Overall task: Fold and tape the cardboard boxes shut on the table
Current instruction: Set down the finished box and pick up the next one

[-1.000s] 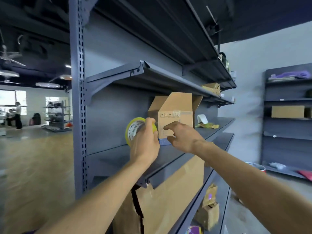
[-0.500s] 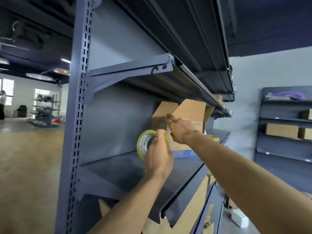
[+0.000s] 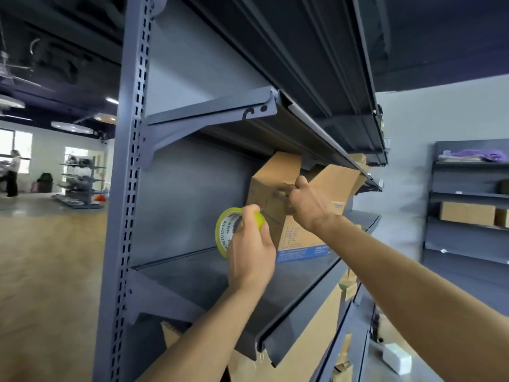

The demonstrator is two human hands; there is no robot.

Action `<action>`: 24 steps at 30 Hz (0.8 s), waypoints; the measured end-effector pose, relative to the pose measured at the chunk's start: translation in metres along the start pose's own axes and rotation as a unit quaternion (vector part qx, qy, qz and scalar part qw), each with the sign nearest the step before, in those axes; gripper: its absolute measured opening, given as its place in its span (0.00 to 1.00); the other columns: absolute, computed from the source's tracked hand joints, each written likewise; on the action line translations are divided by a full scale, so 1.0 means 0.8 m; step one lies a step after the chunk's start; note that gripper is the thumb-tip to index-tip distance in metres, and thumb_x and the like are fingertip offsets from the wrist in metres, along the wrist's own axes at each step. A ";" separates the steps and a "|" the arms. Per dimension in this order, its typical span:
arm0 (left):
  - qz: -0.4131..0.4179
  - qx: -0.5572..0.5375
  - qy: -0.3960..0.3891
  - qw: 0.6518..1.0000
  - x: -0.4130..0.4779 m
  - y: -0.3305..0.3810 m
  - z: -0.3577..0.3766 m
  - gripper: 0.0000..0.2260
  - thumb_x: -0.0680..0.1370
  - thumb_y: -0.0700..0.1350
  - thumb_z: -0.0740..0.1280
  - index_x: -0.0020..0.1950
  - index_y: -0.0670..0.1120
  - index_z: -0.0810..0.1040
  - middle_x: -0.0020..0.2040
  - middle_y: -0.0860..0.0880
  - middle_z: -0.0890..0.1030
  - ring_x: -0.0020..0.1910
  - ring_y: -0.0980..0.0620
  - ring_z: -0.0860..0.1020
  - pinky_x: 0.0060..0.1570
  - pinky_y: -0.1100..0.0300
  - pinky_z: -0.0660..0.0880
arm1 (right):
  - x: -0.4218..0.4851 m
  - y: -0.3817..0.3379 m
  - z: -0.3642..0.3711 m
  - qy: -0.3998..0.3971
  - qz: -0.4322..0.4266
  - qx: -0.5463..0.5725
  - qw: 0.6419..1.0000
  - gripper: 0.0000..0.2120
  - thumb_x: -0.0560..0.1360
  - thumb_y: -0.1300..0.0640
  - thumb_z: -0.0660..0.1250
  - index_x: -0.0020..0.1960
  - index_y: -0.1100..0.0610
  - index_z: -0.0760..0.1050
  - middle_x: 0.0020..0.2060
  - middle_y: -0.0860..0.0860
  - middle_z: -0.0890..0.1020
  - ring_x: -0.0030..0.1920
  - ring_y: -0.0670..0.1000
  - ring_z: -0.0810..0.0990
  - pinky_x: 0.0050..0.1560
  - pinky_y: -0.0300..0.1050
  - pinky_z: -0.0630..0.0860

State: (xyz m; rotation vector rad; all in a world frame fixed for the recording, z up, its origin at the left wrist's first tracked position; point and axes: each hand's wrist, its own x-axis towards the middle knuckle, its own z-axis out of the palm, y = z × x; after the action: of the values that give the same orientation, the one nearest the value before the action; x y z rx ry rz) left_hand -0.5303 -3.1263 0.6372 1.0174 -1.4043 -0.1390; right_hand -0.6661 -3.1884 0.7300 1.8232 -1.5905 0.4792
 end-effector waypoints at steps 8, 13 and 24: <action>0.059 0.039 0.043 0.997 -0.024 0.037 -0.052 0.11 0.83 0.42 0.62 0.66 0.48 0.68 0.49 0.43 0.80 0.45 0.38 0.79 0.40 0.47 0.72 | -0.077 -0.016 -0.090 0.063 -0.101 0.172 0.978 0.15 0.78 0.60 0.70 0.64 0.61 0.76 0.58 0.57 0.71 0.51 0.63 0.79 0.56 0.56 0.75; 0.061 0.070 0.082 0.992 -0.074 0.070 -0.112 0.12 0.82 0.45 0.63 0.65 0.51 0.68 0.45 0.50 0.76 0.40 0.46 0.75 0.37 0.50 0.71 | -0.143 -0.045 -0.153 0.078 -0.174 0.239 0.952 0.17 0.77 0.60 0.72 0.64 0.61 0.76 0.57 0.56 0.71 0.50 0.59 0.78 0.57 0.55 0.75; 0.059 0.099 0.131 0.985 -0.172 0.130 -0.272 0.24 0.76 0.53 0.74 0.66 0.54 0.66 0.51 0.55 0.77 0.46 0.52 0.76 0.40 0.58 0.69 | -0.252 -0.164 -0.284 0.144 -0.225 0.224 0.937 0.13 0.76 0.66 0.66 0.59 0.60 0.78 0.56 0.57 0.72 0.45 0.61 0.79 0.46 0.56 0.78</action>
State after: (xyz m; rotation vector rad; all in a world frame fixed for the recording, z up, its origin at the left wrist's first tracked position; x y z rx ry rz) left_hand -0.4264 -2.8686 0.6380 1.0687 -1.2493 0.2202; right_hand -0.5439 -2.8807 0.7282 2.2448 -0.8694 0.8940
